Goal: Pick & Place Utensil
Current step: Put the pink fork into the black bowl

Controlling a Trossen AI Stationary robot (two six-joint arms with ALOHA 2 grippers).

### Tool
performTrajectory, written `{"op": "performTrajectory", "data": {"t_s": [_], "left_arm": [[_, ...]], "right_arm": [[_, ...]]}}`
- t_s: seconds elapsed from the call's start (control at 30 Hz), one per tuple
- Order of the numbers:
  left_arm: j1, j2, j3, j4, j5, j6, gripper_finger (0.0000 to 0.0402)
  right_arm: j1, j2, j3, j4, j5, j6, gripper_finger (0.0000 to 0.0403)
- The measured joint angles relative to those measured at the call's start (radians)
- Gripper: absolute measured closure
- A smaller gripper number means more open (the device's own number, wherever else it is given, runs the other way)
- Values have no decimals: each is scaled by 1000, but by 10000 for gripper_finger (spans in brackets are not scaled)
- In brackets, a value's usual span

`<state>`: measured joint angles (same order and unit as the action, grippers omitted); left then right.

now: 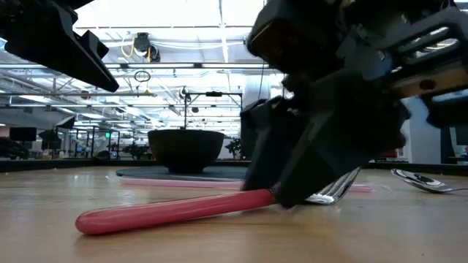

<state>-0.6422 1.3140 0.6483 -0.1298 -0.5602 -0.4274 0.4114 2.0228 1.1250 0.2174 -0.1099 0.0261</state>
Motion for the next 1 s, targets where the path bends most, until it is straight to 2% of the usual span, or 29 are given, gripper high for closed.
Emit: {"op": "performTrajectory", "data": {"t_s": [0.17,0.43,0.83,1.0], "left_arm": [[0,0,0,0,-1,0,300],[0,0,0,0,-1,0,300],[0,0,0,-1,-23,13,300],[0,0,0,-2,-49,24,300]], "right_arm": [[-6,3,0,-4,6,3,267],[-13,3,-1,-10,6,-11,371],[-45,7,-4,79,16,-21,366],[-59,7,43,95,46,-66,369]]}}
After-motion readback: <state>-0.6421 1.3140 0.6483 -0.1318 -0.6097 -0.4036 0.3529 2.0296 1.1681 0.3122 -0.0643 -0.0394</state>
